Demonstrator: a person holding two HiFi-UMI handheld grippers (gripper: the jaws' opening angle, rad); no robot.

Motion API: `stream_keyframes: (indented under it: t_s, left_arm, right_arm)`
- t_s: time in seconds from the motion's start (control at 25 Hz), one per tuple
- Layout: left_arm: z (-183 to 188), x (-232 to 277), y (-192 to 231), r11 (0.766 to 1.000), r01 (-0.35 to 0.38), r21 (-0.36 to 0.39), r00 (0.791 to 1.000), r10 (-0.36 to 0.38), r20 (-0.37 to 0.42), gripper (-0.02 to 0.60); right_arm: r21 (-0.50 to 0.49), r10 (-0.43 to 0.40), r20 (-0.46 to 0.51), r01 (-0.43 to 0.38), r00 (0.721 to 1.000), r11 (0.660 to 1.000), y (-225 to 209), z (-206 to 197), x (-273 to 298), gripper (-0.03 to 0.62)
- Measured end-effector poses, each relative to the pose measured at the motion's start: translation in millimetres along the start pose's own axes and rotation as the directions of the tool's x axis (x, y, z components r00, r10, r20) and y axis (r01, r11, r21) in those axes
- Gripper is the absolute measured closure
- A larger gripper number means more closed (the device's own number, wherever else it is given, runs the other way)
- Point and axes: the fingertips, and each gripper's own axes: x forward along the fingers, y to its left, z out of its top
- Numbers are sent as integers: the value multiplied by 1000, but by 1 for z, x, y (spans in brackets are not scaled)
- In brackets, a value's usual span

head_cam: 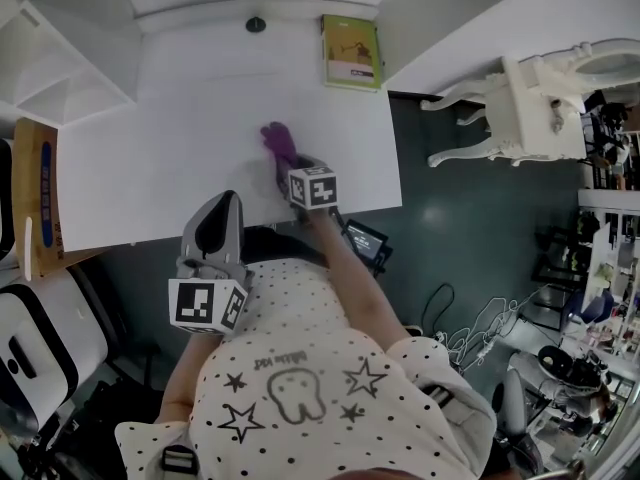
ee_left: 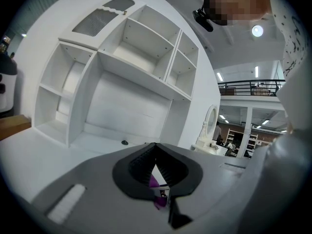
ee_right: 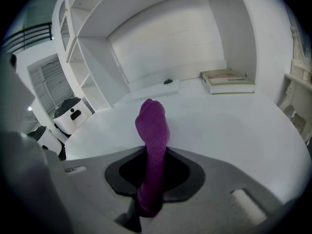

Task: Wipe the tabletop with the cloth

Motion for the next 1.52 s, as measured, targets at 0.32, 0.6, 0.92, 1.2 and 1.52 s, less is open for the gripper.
stream_keyframes:
  t_s: [0.32, 0.6, 0.92, 1.2, 1.52]
  left_arm:
    - [-8, 2, -10, 1000, 15, -2, 1000, -15, 13, 583]
    - [-2, 1, -17, 1000, 24, 8, 1000, -24, 16, 583]
    - [0, -3, -19, 1000, 15, 8, 999, -15, 33, 583]
    - [-2, -7, -15, 1000, -4, 0, 998, 4, 56, 583]
    - [-4, -7, -16, 1000, -18, 1, 998, 18, 57, 583]
  right_arm:
    - [14, -17, 10, 17, 1000, 1000, -17, -4, -6, 528]
    - [41, -45, 13, 44, 999, 998, -33, -5, -16, 528]
    - [44, -78, 26, 77, 997, 996, -53, -4, -26, 528]
    - [0, -93, 27, 93, 995, 996, -61, -4, -28, 528]
    - [25, -127, 37, 127, 991, 992, -77, -4, -35, 528]
